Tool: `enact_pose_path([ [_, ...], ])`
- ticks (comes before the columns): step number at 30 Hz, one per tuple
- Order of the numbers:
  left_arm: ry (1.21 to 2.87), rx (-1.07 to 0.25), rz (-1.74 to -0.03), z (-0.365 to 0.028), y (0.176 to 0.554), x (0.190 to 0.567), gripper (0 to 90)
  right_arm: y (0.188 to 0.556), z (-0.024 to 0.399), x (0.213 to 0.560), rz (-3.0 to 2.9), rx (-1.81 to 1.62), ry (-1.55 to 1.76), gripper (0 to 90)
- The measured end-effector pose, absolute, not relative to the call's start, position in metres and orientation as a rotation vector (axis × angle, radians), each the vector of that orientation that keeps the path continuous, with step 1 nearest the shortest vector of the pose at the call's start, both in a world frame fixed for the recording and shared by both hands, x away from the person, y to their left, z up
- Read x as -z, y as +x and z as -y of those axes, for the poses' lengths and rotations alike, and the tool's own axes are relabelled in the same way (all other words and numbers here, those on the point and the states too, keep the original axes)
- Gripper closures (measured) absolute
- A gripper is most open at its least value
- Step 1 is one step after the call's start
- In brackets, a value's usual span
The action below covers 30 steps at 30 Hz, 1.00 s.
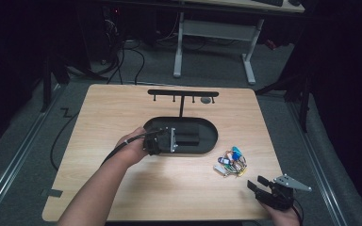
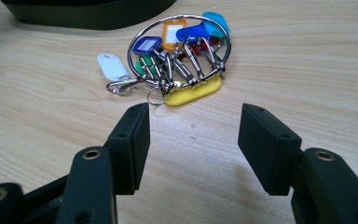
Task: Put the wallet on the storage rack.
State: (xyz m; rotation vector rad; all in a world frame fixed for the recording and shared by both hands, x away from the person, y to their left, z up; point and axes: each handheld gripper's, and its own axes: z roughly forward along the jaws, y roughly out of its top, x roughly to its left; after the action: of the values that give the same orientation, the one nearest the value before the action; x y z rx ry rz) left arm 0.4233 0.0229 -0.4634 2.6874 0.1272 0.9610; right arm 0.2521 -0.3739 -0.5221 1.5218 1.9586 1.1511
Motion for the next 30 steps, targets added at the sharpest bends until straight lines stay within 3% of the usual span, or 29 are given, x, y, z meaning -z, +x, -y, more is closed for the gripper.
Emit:
enact_pose_path([
  [30,2.406,-0.67,-0.542,-0.1,0.347,0.492,53.2,0.252,0.369,0.524,-2.004,-1.147,1.487,43.4],
])
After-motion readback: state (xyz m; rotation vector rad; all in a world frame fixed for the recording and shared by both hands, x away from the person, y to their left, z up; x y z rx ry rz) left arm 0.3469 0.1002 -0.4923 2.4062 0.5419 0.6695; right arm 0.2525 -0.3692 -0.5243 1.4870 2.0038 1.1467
